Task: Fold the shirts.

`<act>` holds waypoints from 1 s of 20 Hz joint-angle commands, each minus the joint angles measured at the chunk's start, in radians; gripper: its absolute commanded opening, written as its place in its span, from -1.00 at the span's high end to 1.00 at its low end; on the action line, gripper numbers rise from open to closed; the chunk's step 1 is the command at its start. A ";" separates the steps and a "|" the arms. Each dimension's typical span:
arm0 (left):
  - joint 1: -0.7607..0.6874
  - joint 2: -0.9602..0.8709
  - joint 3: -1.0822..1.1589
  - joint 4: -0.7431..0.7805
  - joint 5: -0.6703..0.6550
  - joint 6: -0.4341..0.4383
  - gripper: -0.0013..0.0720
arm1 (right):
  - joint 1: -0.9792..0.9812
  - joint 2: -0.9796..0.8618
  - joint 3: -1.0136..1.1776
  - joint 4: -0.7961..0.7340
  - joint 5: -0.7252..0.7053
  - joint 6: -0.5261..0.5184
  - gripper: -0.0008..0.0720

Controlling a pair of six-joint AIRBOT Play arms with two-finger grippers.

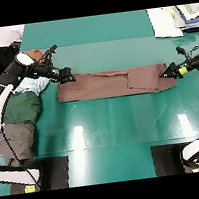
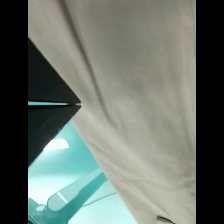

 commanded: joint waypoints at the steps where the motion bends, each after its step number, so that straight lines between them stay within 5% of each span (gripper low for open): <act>1: -0.010 -0.002 0.007 -0.004 0.013 -0.043 0.90 | 0.020 -0.006 0.007 0.008 0.024 -0.022 0.95; 8: -0.147 -0.168 0.258 0.002 0.066 -0.075 0.90 | 0.045 0.185 0.020 0.007 0.050 0.046 0.95; 15: -0.332 -0.470 0.550 0.001 0.069 -0.130 0.90 | 0.216 0.285 0.307 0.011 0.112 0.241 0.95; 20: -0.419 -0.573 0.670 0.000 0.144 -0.158 0.90 | 0.369 0.255 0.492 0.164 0.136 0.280 0.96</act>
